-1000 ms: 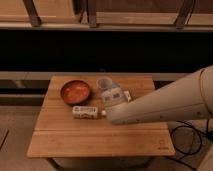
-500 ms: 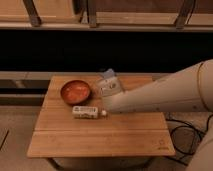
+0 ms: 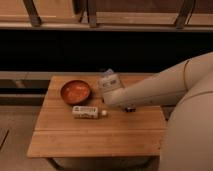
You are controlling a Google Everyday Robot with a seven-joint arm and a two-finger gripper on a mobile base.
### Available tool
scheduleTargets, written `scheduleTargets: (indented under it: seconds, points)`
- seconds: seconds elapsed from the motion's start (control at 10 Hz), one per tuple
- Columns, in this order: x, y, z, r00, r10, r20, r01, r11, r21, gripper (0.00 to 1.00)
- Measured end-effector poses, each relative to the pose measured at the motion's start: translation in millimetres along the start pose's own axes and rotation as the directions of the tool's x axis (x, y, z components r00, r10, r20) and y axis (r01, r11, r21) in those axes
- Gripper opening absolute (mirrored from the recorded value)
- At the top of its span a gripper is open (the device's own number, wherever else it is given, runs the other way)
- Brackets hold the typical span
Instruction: Place the white sponge in the ceramic cup
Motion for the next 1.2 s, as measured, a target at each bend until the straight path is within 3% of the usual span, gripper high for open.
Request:
scheduleTargets:
  seconds: [0.7,1.0,1.2]
  points:
    - [-16.9,21.7,50.9,0.997,0.009,0.081,-0.001,0.995,-0.101,0.00]
    - [-18.5,21.9,60.5,0.995,0.007,0.104,0.006,0.992,-0.125,0.01]
    - [-19.2,16.7,59.4,0.993,0.006,0.119,0.008,0.992,-0.123,0.15]
